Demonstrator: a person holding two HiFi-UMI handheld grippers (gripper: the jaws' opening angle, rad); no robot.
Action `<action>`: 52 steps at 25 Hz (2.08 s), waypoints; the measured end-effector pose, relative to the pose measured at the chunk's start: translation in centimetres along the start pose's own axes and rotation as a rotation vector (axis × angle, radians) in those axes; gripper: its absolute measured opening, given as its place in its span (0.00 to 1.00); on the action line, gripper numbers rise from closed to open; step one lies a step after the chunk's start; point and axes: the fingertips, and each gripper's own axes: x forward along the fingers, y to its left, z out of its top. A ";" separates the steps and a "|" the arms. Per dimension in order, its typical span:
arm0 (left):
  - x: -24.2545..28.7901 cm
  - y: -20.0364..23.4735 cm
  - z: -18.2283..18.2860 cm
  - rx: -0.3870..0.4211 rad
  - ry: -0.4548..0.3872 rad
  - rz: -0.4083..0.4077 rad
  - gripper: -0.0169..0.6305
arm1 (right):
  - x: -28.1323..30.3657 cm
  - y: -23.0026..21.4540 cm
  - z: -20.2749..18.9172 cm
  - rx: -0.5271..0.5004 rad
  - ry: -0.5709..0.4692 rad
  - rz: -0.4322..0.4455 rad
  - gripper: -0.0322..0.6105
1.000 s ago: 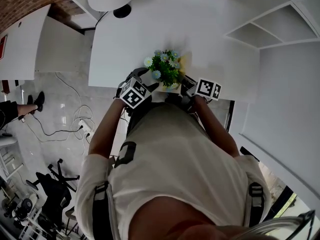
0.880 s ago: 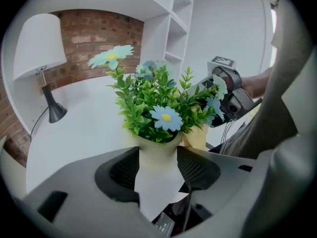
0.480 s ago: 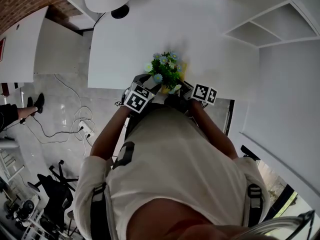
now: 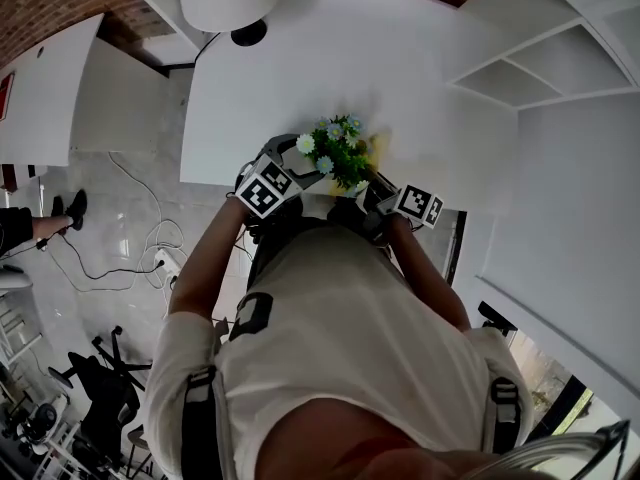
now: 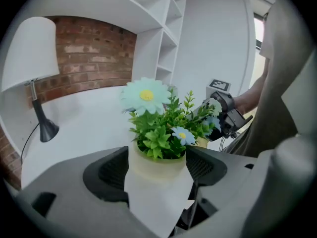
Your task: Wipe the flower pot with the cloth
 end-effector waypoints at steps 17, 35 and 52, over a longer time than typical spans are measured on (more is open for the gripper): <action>0.8 -0.1 -1.1 -0.333 -0.141 0.088 0.57 | 0.5 -3.9 -2.6 0.053 -0.057 -0.151 0.22; 3.4 1.1 0.7 -0.210 -0.088 0.310 0.58 | 2.2 -0.8 1.9 0.058 -0.011 -0.045 0.22; 2.2 1.9 1.7 -0.035 -0.057 0.009 0.58 | 2.8 -3.5 1.3 0.086 0.045 -0.072 0.22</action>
